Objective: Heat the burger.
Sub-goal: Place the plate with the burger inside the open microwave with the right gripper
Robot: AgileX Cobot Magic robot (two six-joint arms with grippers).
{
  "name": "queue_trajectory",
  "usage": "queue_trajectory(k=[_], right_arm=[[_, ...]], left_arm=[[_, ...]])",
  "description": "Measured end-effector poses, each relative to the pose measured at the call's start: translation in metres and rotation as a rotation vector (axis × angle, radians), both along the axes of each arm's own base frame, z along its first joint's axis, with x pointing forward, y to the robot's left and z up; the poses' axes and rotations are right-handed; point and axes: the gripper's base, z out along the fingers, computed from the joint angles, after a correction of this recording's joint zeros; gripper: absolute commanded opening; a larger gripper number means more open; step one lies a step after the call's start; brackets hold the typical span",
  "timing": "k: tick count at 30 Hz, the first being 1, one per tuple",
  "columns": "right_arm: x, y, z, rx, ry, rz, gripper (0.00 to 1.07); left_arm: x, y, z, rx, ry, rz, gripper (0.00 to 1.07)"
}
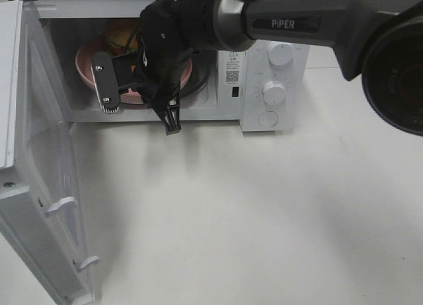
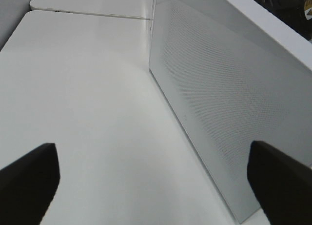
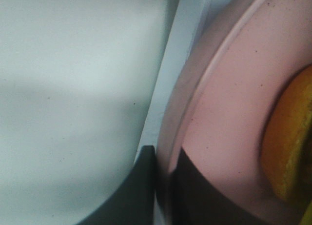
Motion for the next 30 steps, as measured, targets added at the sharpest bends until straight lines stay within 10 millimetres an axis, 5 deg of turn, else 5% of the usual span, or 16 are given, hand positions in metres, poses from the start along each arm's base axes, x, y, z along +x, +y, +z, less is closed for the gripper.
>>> queue_trajectory(k=[30], right_arm=[[0.027, -0.005, -0.015, 0.004, -0.035, -0.029, 0.01]], left_arm=[[0.000, 0.000, 0.000, 0.000, 0.000, 0.000, 1.00]])
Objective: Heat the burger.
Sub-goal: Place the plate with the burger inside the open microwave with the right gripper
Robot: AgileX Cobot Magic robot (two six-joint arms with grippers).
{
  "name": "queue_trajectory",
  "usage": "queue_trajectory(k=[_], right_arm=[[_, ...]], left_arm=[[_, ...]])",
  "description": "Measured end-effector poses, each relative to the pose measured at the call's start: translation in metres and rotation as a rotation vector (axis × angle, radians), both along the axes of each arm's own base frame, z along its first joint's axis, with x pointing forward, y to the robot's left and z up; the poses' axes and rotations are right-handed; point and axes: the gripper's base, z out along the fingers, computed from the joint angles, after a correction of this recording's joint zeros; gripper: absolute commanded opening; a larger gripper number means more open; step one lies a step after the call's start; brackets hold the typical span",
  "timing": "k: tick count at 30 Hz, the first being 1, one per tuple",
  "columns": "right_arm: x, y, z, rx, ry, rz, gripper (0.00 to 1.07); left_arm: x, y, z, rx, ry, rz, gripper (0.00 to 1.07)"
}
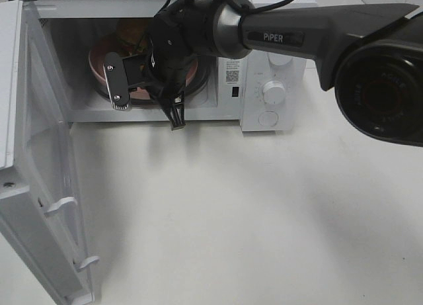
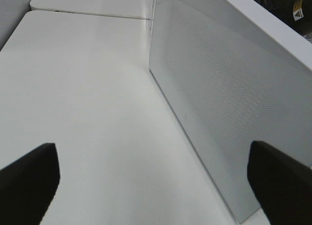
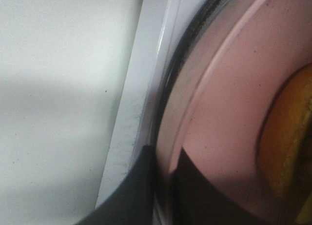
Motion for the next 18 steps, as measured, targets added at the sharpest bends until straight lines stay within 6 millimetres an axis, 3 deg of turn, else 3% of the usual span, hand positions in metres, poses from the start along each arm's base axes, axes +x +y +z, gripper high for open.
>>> queue_trajectory(k=[4, 8, 9, 12, 14, 18], right_arm=[[0.0001, 0.0001, 0.0001, 0.001, -0.001, 0.001, 0.04], [0.0013, 0.0015, 0.0026, 0.015, -0.015, 0.003, 0.17], [0.0025, 0.0030, 0.0047, 0.031, -0.031, 0.008, 0.25], [0.0032, 0.0039, 0.0062, 0.042, -0.040, 0.010, 0.28], [0.0038, 0.0049, 0.0083, 0.061, -0.045, 0.000, 0.41], [0.0029, 0.0054, 0.0084, 0.075, -0.031, -0.007, 0.46]], left_arm=[[0.0000, 0.0000, 0.0000, 0.000, 0.000, 0.000, 1.00], [0.0000, 0.0000, 0.0000, 0.000, 0.000, 0.000, 1.00], [0.0000, 0.0000, 0.0000, 0.000, 0.000, 0.000, 1.00], [0.0000, 0.0000, 0.0000, 0.000, 0.000, 0.000, 1.00], [0.0000, 0.0000, 0.0000, 0.000, 0.000, 0.000, 1.00], [0.0000, 0.0000, 0.0000, 0.000, 0.000, 0.000, 1.00]])
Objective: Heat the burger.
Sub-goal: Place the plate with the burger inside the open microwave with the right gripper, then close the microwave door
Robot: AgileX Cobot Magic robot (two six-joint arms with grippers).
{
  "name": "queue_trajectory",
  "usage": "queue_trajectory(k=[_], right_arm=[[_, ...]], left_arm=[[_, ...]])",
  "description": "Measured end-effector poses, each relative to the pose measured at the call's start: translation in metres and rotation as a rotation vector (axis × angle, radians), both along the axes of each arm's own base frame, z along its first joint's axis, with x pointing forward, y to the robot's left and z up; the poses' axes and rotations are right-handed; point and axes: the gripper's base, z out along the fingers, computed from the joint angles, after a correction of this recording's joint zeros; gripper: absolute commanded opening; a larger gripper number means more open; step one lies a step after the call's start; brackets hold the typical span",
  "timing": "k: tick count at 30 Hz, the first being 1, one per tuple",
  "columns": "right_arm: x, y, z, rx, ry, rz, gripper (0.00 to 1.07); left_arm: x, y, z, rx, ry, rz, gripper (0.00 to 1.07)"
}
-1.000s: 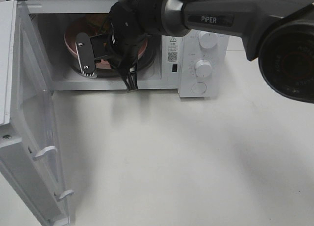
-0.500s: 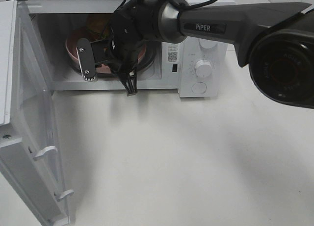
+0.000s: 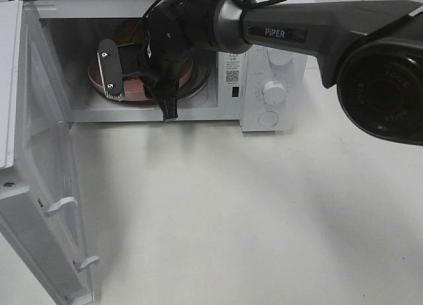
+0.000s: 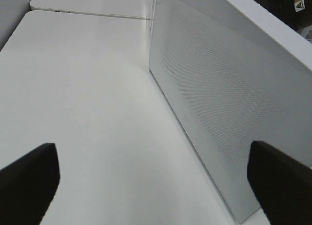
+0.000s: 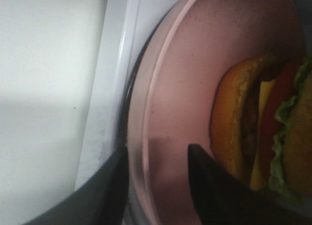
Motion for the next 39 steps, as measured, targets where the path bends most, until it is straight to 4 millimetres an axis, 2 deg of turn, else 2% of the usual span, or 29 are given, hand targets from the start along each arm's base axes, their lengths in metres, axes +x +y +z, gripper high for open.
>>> queue_trajectory(k=[7, 13, 18, 21, 29, 39], right_arm=[[-0.004, -0.001, 0.003, 0.025, 0.025, -0.011, 0.54], [-0.014, -0.009, -0.004, -0.005, 0.063, -0.010, 0.58], [-0.022, -0.016, -0.004, -0.005, 0.067, -0.002, 0.69], [-0.029, -0.021, 0.007, 0.006, 0.041, 0.012, 0.78], [-0.048, -0.037, 0.013, -0.008, 0.046, 0.028, 0.78], [-0.085, -0.067, 0.026, 0.009, 0.060, 0.026, 0.76]], left_arm=[[0.000, 0.000, 0.000, 0.000, 0.000, 0.000, 1.00], [0.000, 0.000, 0.000, 0.000, 0.000, 0.000, 1.00], [0.000, 0.000, 0.000, 0.000, 0.000, 0.000, 1.00], [0.000, 0.000, 0.000, 0.000, 0.000, 0.000, 1.00], [0.000, 0.000, 0.000, 0.000, 0.000, 0.000, 1.00], [0.000, 0.000, 0.000, 0.000, 0.000, 0.000, 1.00]])
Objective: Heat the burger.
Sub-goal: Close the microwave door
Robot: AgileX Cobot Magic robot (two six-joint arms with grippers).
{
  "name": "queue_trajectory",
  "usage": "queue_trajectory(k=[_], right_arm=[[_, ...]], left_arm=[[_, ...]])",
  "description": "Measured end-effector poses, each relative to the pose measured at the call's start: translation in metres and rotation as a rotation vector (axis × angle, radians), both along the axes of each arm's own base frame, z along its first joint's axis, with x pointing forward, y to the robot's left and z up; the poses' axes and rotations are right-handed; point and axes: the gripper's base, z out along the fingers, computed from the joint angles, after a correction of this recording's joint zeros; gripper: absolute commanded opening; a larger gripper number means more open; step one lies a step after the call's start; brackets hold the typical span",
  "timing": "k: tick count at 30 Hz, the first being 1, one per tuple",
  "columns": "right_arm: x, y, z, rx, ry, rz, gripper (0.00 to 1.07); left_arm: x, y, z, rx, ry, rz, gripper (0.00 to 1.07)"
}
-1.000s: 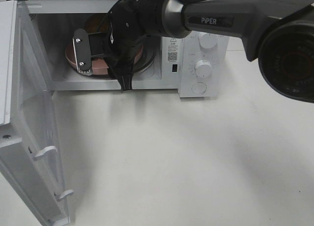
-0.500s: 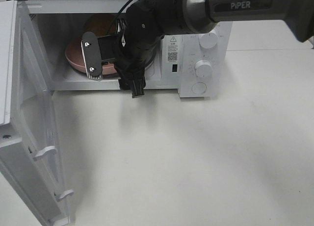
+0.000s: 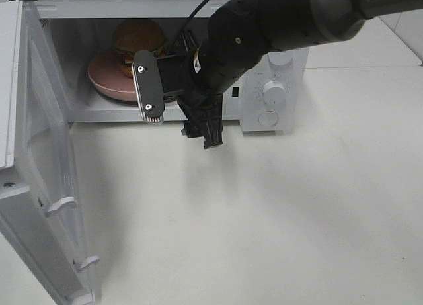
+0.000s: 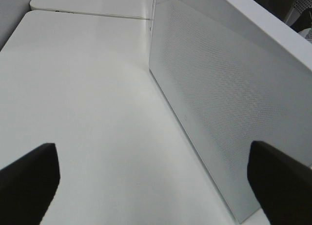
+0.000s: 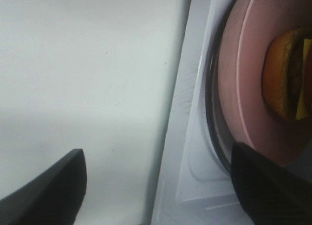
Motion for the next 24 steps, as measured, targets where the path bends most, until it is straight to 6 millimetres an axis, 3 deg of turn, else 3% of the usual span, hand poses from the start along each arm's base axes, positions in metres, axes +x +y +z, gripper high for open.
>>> queue_trajectory(k=[13, 15, 24], right_arm=[[-0.046, -0.039, 0.010, 0.053, 0.079, -0.121, 0.76], [-0.061, -0.052, 0.015, 0.093, 0.108, -0.193, 0.76], [-0.090, -0.077, 0.019, 0.197, 0.203, -0.422, 0.76]], left_arm=[[0.000, 0.000, 0.000, 0.000, 0.000, 0.000, 1.00], [0.000, 0.000, 0.000, 0.000, 0.000, 0.000, 1.00], [0.000, 0.000, 0.000, 0.000, 0.000, 0.000, 1.00]])
